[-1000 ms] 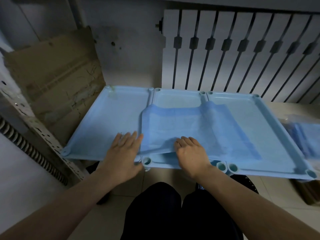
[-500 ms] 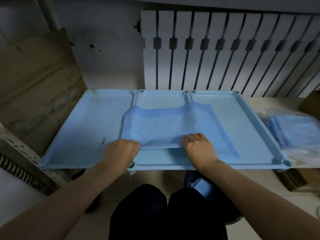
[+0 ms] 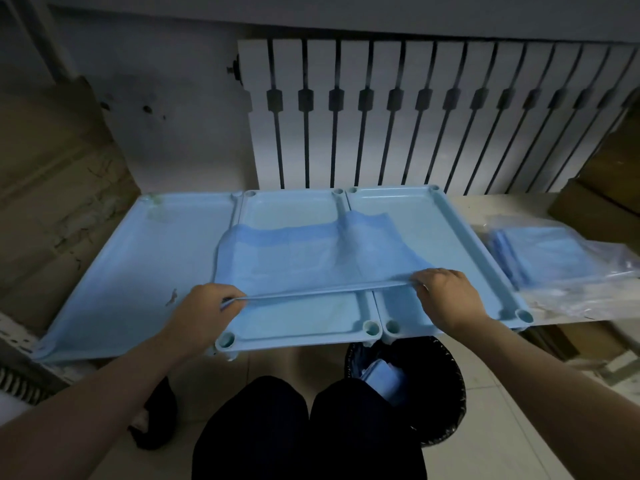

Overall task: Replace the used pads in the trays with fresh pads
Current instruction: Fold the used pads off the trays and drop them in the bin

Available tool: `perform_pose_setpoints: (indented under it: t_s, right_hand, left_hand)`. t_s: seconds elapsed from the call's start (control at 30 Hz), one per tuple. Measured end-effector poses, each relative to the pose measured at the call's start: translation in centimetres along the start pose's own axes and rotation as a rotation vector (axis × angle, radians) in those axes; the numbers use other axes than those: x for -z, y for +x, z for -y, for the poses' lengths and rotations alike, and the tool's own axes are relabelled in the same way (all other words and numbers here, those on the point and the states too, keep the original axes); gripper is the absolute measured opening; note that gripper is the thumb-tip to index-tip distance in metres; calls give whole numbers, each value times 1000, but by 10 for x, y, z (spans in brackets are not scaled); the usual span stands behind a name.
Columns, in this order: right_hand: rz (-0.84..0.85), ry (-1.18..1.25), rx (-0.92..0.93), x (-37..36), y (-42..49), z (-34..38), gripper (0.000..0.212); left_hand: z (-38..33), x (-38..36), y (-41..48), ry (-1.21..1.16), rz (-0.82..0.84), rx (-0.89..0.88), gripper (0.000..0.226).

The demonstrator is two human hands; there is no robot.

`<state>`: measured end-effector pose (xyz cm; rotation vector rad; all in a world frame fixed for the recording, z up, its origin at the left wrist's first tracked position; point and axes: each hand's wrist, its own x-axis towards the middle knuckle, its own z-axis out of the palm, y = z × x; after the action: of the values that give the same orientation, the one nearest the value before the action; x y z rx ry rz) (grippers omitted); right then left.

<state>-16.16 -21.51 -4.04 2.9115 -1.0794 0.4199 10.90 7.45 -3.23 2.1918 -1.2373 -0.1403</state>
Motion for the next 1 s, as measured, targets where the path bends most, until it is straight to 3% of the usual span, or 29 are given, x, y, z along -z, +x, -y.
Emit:
perform_pose_setpoints:
  t_s: [0.13,0.3,0.4,0.5,0.7,0.73,0.87,1.0]
  right_hand:
    - [-106,264,-134,24,0,-1,13]
    - [-71,511,-270,41,5,-13,31]
    - [43,778,-394,33,2,-20,27]
    - [95,872,-492,22,-3,-24,16]
    - [-85,1137,-615,27,27,-18,10]
    - [-101,1156,-646,27,34,-16,7]
    - [1,1075,-783,2,50,-19,42]
    - [56,942,-792,-20,38,-16,37]
  left_hand:
    - [-4,19,6,-155,-13,164,23]
    - [-6,33,15,-344,-111,309,44]
    - [-2,27,15,-470,-128,405,31]
    - [-2,17,14,-532,-154,471,19]
    - [-7,17,38,-529,-281,469,17]
    - [-7,17,43,-514,-310,484,19]
    - [6,9,55,-507,-215,620,27]
    - [22,3,44,-612,-80,735,27]
